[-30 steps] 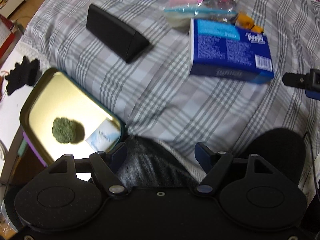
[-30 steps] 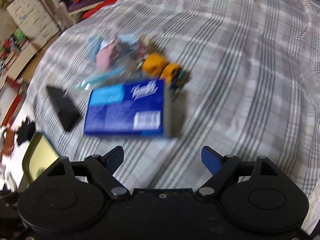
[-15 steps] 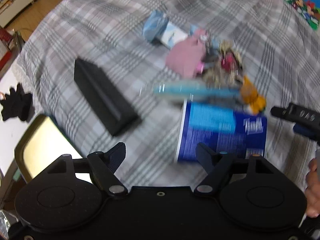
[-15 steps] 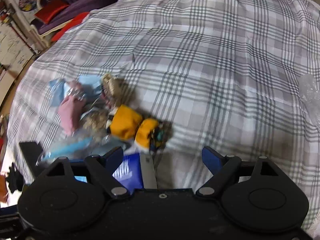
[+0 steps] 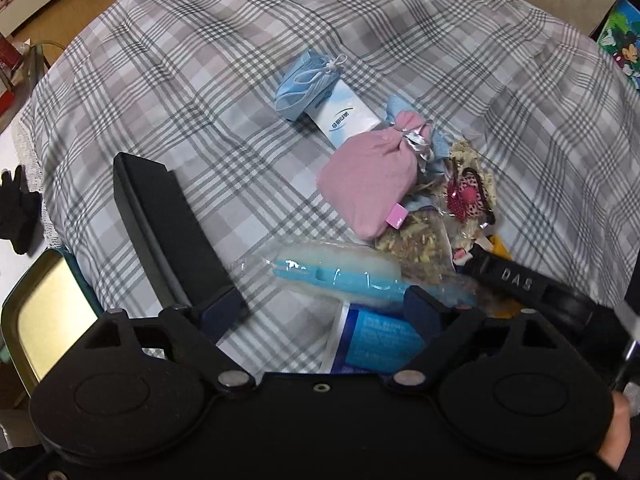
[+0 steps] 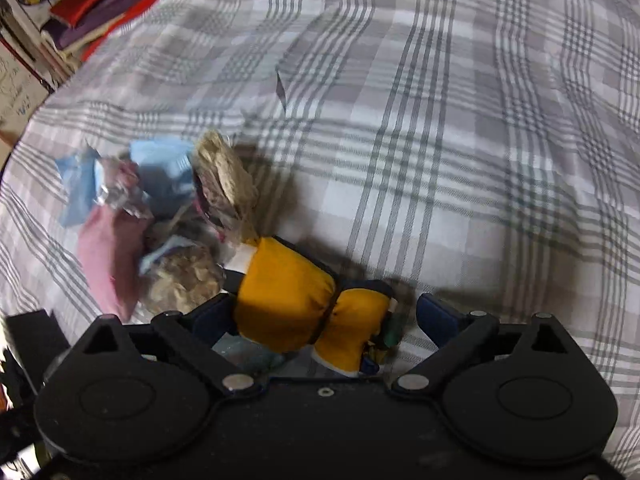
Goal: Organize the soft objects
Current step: 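Grasp the clear bag with blue item with the left tool while the right tool grasps the yellow-navy cloth bundle, then carry both items to the gold tray and release them inside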
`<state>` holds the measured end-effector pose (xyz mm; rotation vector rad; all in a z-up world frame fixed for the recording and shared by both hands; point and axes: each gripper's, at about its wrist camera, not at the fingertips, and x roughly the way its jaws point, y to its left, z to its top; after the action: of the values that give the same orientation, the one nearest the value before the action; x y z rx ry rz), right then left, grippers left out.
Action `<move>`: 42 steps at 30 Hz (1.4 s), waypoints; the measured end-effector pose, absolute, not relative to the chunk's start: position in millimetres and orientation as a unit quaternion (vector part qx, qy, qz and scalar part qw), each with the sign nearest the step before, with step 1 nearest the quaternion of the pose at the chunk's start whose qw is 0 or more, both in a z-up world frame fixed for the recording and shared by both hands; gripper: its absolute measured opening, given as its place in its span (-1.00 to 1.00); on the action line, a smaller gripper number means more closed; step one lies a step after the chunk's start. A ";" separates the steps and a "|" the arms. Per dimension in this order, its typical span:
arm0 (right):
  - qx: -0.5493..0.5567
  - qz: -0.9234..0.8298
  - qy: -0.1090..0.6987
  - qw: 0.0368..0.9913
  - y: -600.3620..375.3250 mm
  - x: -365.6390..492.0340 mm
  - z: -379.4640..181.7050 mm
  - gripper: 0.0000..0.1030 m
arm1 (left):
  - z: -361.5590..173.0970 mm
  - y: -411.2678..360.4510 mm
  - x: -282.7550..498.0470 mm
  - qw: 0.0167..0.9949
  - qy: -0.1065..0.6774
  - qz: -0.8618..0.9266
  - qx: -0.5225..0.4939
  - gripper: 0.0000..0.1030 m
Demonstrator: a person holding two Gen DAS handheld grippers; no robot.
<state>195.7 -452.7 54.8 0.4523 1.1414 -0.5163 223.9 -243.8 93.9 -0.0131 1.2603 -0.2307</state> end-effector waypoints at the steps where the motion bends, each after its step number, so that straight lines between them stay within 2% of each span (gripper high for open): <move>1: 0.213 -0.239 0.532 0.784 -455.0 194.9 51.4 0.82 | 90.8 -244.9 225.9 0.800 0.590 -0.107 -0.008 0.68; 2: 0.219 -0.235 0.533 0.782 -457.8 193.3 49.0 0.57 | 87.8 -246.4 227.7 0.797 0.594 -0.110 -0.011 0.68; 3: 0.225 -0.229 0.536 0.781 -461.0 191.2 47.6 0.47 | 84.7 -247.7 229.1 0.793 0.598 -0.114 -0.015 0.69; 5: 0.228 -0.222 0.533 0.784 -466.1 185.1 50.8 0.28 | 79.6 -250.2 230.6 0.788 0.603 -0.120 -0.022 0.70; 8: 0.224 -0.221 0.529 0.788 -471.7 175.5 55.1 0.16 | 74.6 -254.6 233.7 0.786 0.605 -0.122 -0.031 0.74; 14: 0.187 -0.273 0.506 0.797 -482.9 149.5 64.5 0.13 | 63.1 -262.4 242.9 0.776 0.616 -0.124 -0.047 0.77; 28: 0.208 -0.276 0.498 0.795 -499.7 121.0 64.3 0.13 | 37.7 -288.1 272.8 0.759 0.635 -0.131 -0.060 0.77; 31: 0.208 -0.273 0.497 0.797 -498.0 119.1 64.5 0.13 | 27.1 -290.8 274.4 0.750 0.646 -0.130 -0.061 0.63; 32: 0.208 -0.272 0.497 0.797 -498.0 118.5 64.7 0.13 | 25.5 -290.8 273.1 0.750 0.646 -0.127 -0.058 0.40; 35: 0.211 -0.269 0.494 0.799 -498.4 115.9 67.1 0.13 | 29.8 -287.8 268.6 0.755 0.638 -0.140 -0.058 0.06; 38: 0.210 -0.271 0.487 0.803 -497.2 112.5 72.6 0.13 | 40.5 -282.9 266.7 0.759 0.630 -0.150 -0.064 -0.08; 42: 0.216 -0.270 0.476 0.809 -496.7 107.4 83.7 0.12 | 58.8 -276.6 262.6 0.765 0.620 -0.158 -0.071 -0.11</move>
<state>107.4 -496.7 83.7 0.4615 1.0180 -0.5765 262.6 -276.6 58.8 -0.1534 1.3464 -0.3439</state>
